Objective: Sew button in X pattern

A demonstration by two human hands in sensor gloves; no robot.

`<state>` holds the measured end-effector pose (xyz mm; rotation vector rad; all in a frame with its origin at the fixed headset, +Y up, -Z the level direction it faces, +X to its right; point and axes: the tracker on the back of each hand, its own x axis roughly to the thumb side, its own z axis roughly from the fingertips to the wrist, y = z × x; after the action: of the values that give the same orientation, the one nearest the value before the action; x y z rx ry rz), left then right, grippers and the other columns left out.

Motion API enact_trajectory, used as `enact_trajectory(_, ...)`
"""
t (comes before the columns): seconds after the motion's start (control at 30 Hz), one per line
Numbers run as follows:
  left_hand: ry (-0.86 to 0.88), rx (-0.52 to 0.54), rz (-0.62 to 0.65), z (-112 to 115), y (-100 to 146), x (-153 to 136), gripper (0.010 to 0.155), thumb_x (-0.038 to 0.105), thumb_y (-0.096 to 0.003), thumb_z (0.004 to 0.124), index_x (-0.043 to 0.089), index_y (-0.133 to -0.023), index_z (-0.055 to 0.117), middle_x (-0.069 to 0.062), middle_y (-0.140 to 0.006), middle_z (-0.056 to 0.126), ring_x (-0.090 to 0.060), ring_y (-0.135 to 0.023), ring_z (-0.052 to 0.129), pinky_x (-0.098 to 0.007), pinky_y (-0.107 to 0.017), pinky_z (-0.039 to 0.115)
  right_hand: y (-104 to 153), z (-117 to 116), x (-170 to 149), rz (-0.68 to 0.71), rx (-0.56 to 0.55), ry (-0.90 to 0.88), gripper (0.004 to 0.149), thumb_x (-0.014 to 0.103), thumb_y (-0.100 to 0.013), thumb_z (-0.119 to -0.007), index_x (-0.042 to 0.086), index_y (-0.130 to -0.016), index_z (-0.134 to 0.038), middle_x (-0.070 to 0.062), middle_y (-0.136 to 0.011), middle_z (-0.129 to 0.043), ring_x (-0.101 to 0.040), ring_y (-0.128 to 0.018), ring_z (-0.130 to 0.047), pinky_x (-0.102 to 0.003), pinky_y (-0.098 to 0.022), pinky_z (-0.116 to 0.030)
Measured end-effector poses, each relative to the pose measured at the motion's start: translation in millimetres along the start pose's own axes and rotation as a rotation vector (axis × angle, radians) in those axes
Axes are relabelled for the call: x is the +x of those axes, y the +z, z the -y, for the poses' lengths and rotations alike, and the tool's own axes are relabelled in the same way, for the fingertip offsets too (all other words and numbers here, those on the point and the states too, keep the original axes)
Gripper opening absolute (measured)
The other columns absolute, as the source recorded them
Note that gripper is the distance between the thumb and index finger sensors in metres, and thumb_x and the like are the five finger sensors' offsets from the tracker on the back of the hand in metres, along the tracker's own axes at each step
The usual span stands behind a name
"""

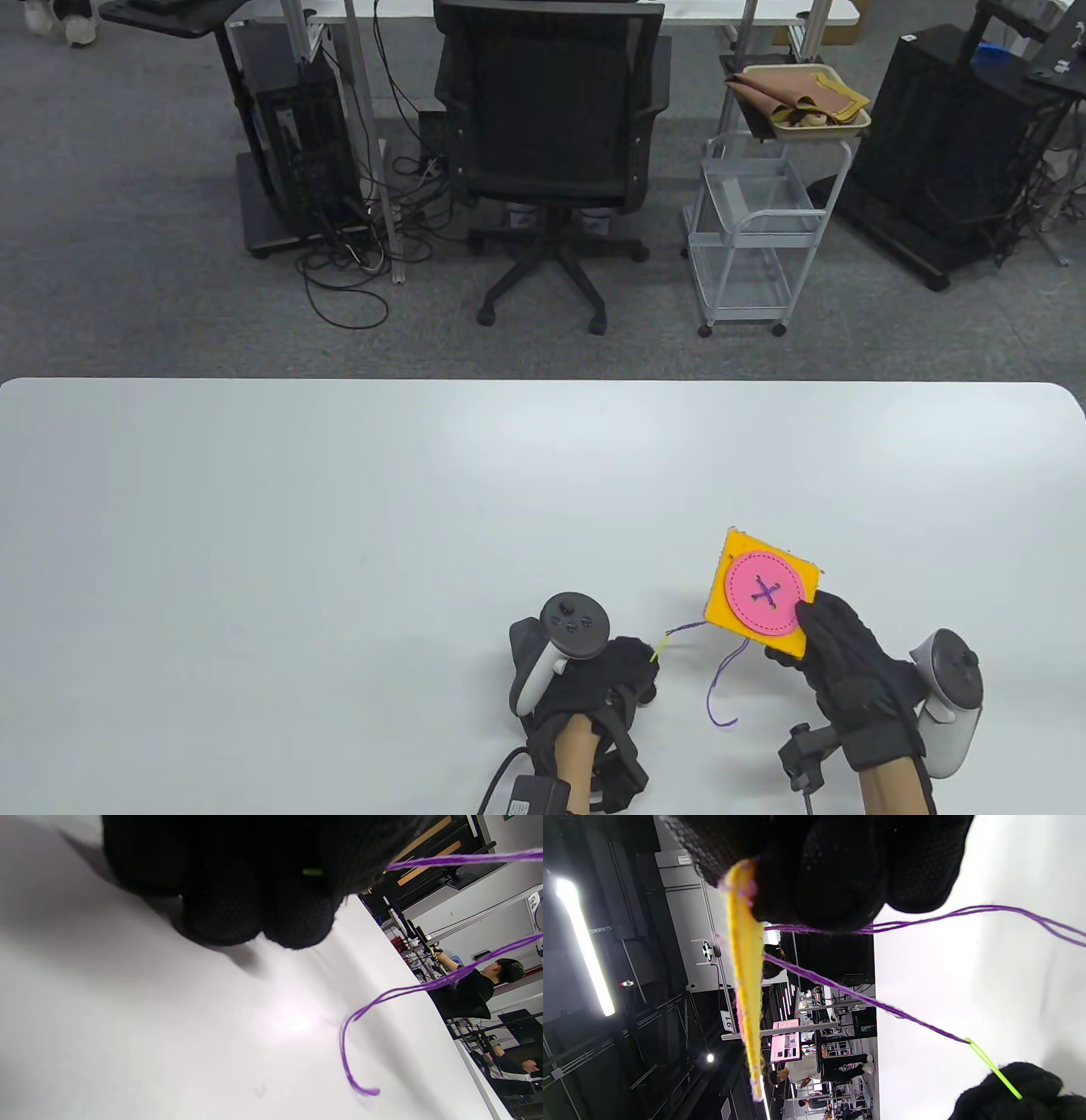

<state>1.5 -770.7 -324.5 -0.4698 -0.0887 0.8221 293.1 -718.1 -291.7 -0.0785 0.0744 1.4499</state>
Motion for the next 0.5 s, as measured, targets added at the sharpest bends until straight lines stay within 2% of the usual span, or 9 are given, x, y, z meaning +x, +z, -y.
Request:
enact_trajectory(0.23, 0.038, 0.017, -0.003, -2.0, 1.4, -0.3, 0.044, 0.033, -0.0505, 0.077, 0.016, -0.092, 0.08, 0.0, -0.065, 0.1, -0.025, -0.057, 0.101, -0.05, -0.048, 0.081, 0.3, -0.2, 0.3, 0.009, 0.001, 0.004, 0.043, 0.038, -0.055, -0.067, 0.015, -0.091, -0.064, -0.003, -0.065, -0.088, -0.014, -0.052, -0.088, -0.046, -0.065, -0.072)
enact_trajectory(0.33, 0.067, 0.054, 0.011, -5.2, 4.1, 1.5, 0.048, 0.034, -0.0511, 0.076, 0.015, -0.096, 0.075, 0.001, -0.062, 0.1, -0.023, -0.054, 0.101, -0.05, -0.047, 0.081, 0.3, -0.7, 1.0, 0.022, 0.007, 0.013, 0.043, 0.038, -0.055, -0.067, 0.016, -0.092, -0.064, -0.003, -0.065, -0.087, -0.014, -0.053, -0.088, -0.046, -0.066, -0.071)
enact_trajectory(0.5, 0.155, 0.133, 0.061, -11.8, 10.0, 4.9, 0.046, 0.034, -0.0519, 0.074, 0.016, -0.094, 0.077, 0.003, -0.061, 0.1, -0.022, -0.053, 0.101, -0.049, -0.047, 0.082, -0.2, -3.5, 2.4, 0.052, 0.046, 0.037, 0.042, 0.037, -0.056, -0.068, 0.018, -0.093, -0.064, -0.004, -0.066, -0.086, -0.015, -0.054, -0.086, -0.047, -0.067, -0.069)
